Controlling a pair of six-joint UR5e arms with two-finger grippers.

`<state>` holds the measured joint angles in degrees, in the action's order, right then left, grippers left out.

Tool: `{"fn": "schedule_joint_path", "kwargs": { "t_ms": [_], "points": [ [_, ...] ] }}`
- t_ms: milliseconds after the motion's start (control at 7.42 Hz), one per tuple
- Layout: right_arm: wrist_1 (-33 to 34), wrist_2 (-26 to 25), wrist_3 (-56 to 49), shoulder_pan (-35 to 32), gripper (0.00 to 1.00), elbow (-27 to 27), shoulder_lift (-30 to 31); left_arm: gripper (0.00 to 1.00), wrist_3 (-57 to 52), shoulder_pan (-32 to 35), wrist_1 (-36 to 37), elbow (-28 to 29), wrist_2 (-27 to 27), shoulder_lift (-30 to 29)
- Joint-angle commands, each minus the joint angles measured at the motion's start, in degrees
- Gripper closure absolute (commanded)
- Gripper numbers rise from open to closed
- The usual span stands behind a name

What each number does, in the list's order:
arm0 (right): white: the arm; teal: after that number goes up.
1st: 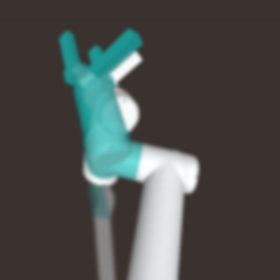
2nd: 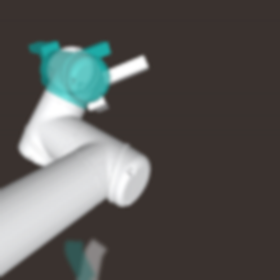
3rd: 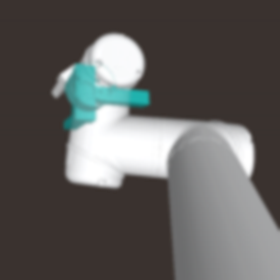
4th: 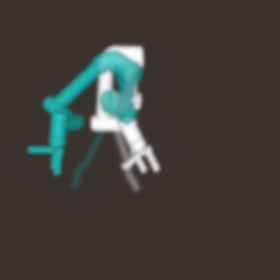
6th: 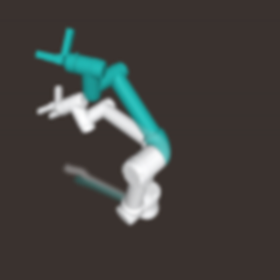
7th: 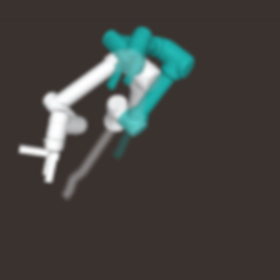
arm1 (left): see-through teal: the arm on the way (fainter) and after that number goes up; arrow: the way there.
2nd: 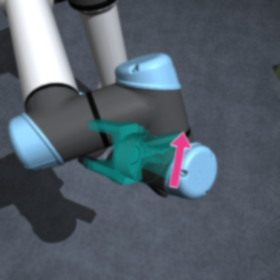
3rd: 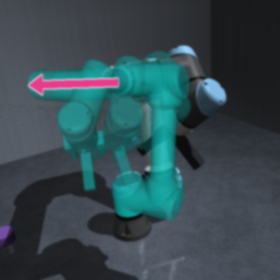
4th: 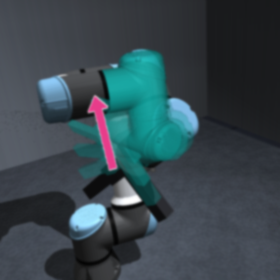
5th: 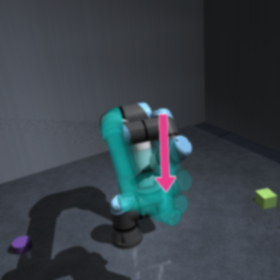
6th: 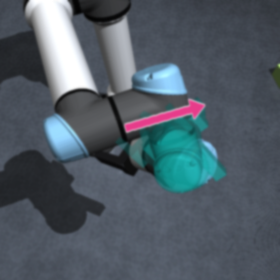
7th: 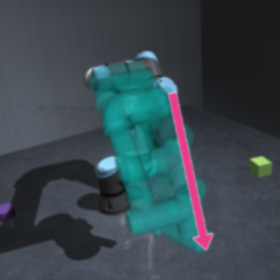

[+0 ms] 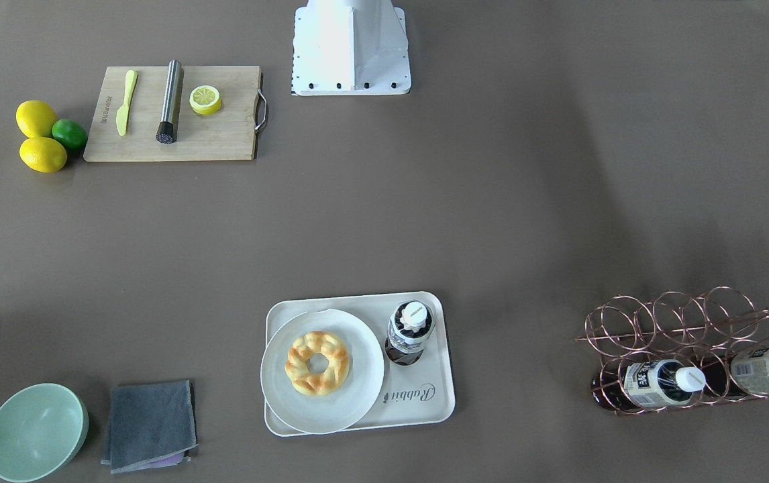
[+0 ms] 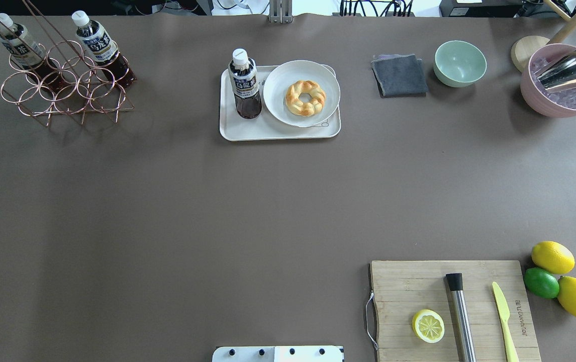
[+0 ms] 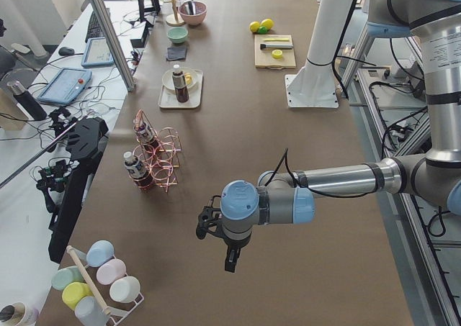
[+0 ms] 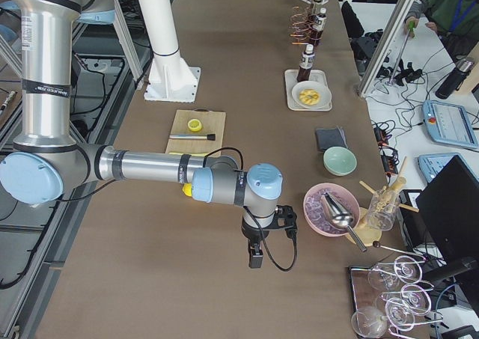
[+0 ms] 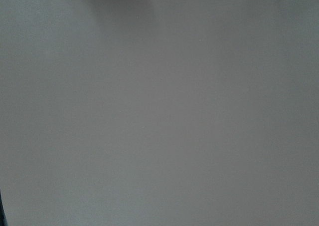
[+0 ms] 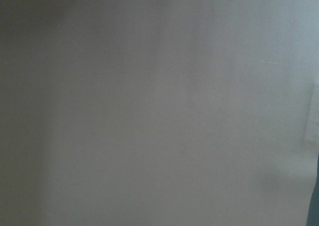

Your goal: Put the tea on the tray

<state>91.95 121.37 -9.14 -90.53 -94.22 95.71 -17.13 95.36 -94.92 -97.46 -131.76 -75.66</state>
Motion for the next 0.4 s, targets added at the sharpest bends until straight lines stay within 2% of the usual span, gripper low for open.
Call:
{"fn": "schedule_joint_path", "kwargs": {
  "t_ms": [0, 270],
  "points": [
    [-0.01, -0.25, 0.00, 0.00, 0.00, 0.00, 0.00, 0.00, 0.08, 0.00, -0.01, -0.01, 0.01, -0.01],
    [-0.01, -0.34, -0.09, 0.00, 0.00, -0.09, 0.00, 0.00, -0.27, 0.00, -0.44, -0.44, 0.19, -0.01]
  ]
}}
